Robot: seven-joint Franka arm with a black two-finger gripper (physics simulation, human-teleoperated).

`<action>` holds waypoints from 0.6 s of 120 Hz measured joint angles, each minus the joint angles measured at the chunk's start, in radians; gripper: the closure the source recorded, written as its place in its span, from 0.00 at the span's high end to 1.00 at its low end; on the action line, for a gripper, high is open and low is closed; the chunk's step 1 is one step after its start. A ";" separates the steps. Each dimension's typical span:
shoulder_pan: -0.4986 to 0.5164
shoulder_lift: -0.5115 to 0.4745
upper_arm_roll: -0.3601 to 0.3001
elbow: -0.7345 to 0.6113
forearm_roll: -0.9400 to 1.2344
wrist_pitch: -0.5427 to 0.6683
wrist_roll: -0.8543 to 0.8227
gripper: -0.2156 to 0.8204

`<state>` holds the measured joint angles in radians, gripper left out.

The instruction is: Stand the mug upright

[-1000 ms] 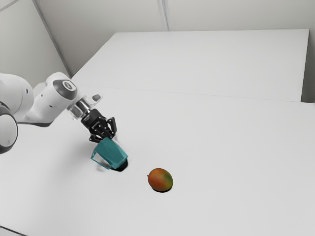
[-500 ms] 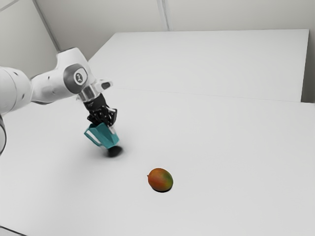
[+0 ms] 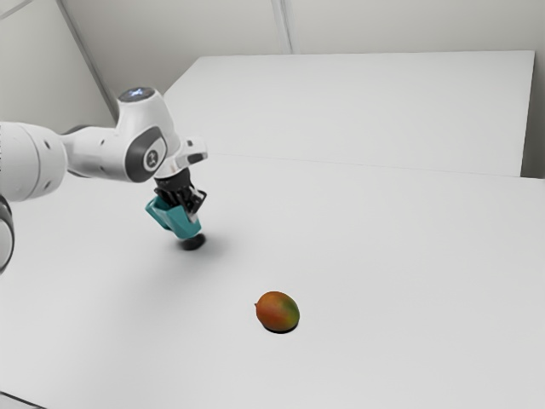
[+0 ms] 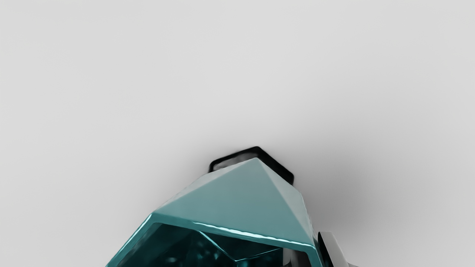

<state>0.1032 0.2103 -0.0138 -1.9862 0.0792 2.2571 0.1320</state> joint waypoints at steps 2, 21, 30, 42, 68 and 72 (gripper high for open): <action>0.000 0.002 0.000 -0.001 0.001 0.004 0.000 0.04; -0.001 0.030 0.000 -0.005 0.008 0.030 -0.005 0.04; -0.001 0.044 0.000 -0.005 0.009 0.039 -0.007 0.04; 0.000 0.056 -0.004 -0.006 0.010 0.049 -0.011 0.04; 0.001 0.054 -0.009 -0.005 -0.008 0.048 -0.001 0.33; 0.001 0.052 -0.009 -0.005 -0.011 0.047 0.002 0.40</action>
<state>0.1042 0.2619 -0.0228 -1.9915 0.0682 2.3039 0.1336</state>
